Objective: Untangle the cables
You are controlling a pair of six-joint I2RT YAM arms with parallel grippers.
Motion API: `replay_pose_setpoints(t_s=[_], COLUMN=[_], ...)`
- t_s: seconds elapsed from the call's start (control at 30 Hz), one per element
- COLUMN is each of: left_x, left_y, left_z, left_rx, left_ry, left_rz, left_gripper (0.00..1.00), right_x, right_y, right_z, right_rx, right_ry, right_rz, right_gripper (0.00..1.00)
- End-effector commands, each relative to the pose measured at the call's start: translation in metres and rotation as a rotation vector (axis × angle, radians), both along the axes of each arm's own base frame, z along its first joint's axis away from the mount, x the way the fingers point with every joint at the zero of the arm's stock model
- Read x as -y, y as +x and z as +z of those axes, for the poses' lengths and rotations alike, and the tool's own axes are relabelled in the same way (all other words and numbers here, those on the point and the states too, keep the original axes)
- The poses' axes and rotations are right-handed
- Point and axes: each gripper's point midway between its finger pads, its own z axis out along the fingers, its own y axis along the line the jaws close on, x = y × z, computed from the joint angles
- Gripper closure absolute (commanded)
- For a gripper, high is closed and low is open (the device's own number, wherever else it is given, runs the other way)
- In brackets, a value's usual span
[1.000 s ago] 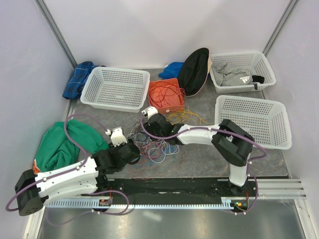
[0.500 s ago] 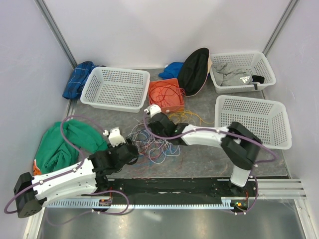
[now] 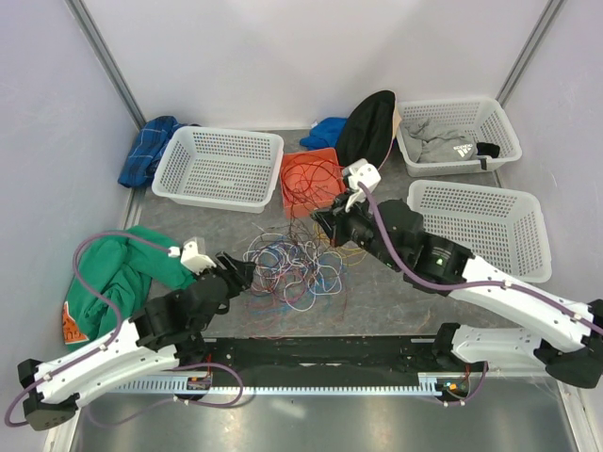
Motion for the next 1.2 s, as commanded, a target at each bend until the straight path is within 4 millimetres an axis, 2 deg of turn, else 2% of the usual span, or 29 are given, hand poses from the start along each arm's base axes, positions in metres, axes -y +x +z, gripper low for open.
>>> replay_pose_setpoints(t_s=[0.0,0.07,0.1,0.17,0.2,0.23,0.3,0.33,0.4,0.43,0.47,0.53,0.57,0.63,0.67,0.83,0.93,1.17], left_x=[0.007,0.014,0.022,0.031,0.036,0.041,0.050,0.052,0.060,0.063,0.068,0.080,0.085,0.094,0.096,0.102,0.111,0.135], left_y=[0.010,0.010,0.012,0.012,0.012,0.015,0.018,0.020,0.026,0.028,0.029,0.033,0.033,0.036,0.037,0.042,0.042,0.057], left_z=[0.040,0.046,0.062,0.067,0.070,0.091,0.088,0.101,0.098,0.101,0.112,0.113,0.128,0.132,0.142,0.163,0.168,0.150], left_rx=[0.145,0.188,0.241,0.292,0.318,0.402,0.448,0.494,0.500,0.507,0.524,0.536,0.571,0.592,0.617,0.686,0.708,0.668], left_ry=[-0.063,-0.063,-0.114,-0.116,-0.123,-0.154,-0.122,-0.156,-0.099,-0.090,-0.093,-0.042,-0.067,-0.040,-0.051,-0.019,-0.023,0.069], left_rz=[-0.023,-0.077,-0.093,-0.145,-0.167,-0.185,-0.215,-0.208,-0.216,-0.220,-0.231,-0.265,-0.280,-0.301,-0.301,-0.299,-0.329,-0.355], left_gripper=[0.36,0.34,0.32,0.23,0.22,0.21,0.21,0.21,0.21,0.21,0.20,0.20,0.19,0.19,0.19,0.18,0.18,0.21], right_x=[0.008,0.011,0.012,0.013,0.013,0.013,0.014,0.014,0.015,0.015,0.017,0.018,0.020,0.021,0.023,0.026,0.028,0.029], right_y=[-0.024,-0.028,-0.031,-0.036,-0.041,-0.044,-0.052,-0.054,-0.061,-0.065,-0.068,-0.072,-0.073,-0.075,-0.076,-0.079,-0.080,-0.081], right_z=[-0.004,-0.007,-0.004,-0.005,-0.002,-0.001,0.002,0.004,0.006,0.007,0.008,0.003,0.002,-0.002,-0.002,-0.008,-0.008,-0.005], right_rx=[-0.058,-0.071,-0.071,-0.082,-0.084,-0.087,-0.094,-0.094,-0.101,-0.107,-0.107,-0.119,-0.122,-0.130,-0.129,-0.141,-0.139,-0.138], right_ry=[0.030,0.042,0.055,0.071,0.081,0.089,0.107,0.116,0.132,0.138,0.144,0.142,0.143,0.138,0.141,0.140,0.143,0.151], right_rz=[0.068,0.072,0.086,0.099,0.124,0.136,0.170,0.182,0.205,0.225,0.232,0.247,0.249,0.250,0.251,0.253,0.250,0.257], right_gripper=[1.00,1.00,1.00,1.00,1.00,1.00,1.00,1.00,1.00,1.00,1.00,1.00,1.00,1.00,1.00,1.00,1.00,1.00])
